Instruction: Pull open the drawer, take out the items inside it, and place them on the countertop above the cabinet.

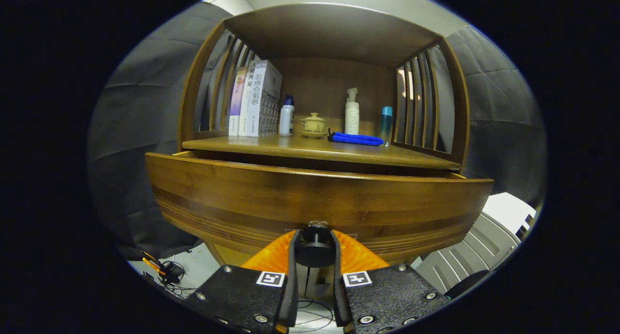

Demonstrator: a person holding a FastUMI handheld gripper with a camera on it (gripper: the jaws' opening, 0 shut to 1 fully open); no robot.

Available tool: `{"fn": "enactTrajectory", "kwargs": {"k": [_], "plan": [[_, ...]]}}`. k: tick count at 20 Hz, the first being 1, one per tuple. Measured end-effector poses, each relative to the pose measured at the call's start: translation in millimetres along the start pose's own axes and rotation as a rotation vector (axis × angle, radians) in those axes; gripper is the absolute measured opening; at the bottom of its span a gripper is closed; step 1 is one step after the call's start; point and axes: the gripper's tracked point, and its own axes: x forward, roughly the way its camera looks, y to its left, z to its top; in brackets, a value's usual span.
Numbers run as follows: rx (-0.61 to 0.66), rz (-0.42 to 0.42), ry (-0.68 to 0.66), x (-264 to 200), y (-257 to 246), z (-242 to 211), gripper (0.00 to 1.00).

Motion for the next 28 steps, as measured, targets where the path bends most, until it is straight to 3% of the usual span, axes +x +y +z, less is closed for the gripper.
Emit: {"fn": "enactTrajectory", "kwargs": {"k": [13, 26, 28], "plan": [[0.026, 0.029, 0.031, -72, 2, -22, 0.29], [-0.001, 0.059, 0.053, -108, 8, -33, 0.3], [0.012, 0.078, 0.061, -109, 10, -34, 0.35]]}}
